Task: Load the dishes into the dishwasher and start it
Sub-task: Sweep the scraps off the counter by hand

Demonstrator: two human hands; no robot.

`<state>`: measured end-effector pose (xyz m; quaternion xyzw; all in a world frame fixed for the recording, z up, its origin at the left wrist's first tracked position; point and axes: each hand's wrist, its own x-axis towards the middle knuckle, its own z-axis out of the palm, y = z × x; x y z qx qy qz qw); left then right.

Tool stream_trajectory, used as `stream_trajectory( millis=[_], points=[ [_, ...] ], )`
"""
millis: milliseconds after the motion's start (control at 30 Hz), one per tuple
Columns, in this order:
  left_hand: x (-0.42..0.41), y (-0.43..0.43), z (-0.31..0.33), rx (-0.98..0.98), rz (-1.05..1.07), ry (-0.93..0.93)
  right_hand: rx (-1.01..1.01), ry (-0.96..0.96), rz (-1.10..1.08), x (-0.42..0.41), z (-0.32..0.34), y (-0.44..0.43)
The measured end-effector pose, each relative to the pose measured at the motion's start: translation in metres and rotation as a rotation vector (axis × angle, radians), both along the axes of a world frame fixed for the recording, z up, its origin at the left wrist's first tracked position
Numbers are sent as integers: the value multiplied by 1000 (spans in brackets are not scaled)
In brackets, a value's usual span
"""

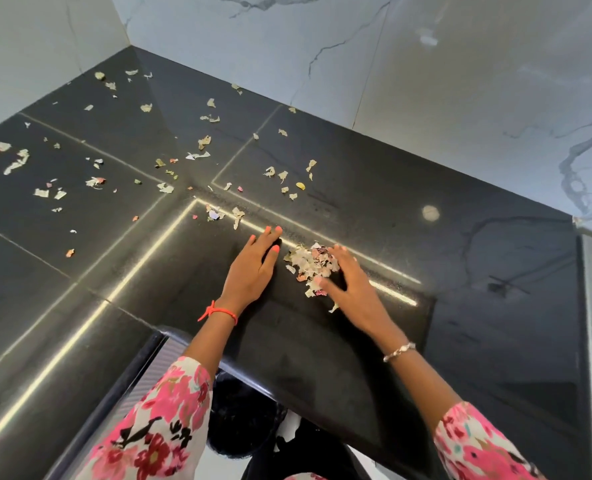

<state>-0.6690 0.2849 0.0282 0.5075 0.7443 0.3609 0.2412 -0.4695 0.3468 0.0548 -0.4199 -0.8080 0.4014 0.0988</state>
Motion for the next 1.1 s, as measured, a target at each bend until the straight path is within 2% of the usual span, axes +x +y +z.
stream_trajectory(
  millis=[133, 300, 500, 600, 733, 800, 867, 967, 1033, 1100],
  points=[
    [16, -4, 5, -66, 1, -12, 156, -73, 29, -29, -13, -18],
    [13, -8, 9, 91, 59, -291, 332, -44, 50, -65, -17, -25],
    [18, -10, 15, 174, 199, -495, 465, 76, 50, -61, -17, -25],
    [15, -8, 17, 246, 322, -724, 385, 186, -78, -58, -7, -16],
    [17, -9, 25, 350, 503, -1135, 95, 421, -373, -64, 12, -9],
    [20, -10, 29, 344, 519, -1358, -20, 507, -383, -70, 24, -17],
    [24, -10, 34, 302, 506, -1591, -49, 545, -319, -76, 33, -29],
    [30, -10, 37, 296, 446, -1928, -34, 489, -161, -83, 40, -49],
    [35, -11, 38, 311, 426, -2004, 11, 319, -29, -89, 39, -55],
    [37, -12, 36, 315, 424, -1993, 9, 221, 0, -94, 37, -63]
  ],
)
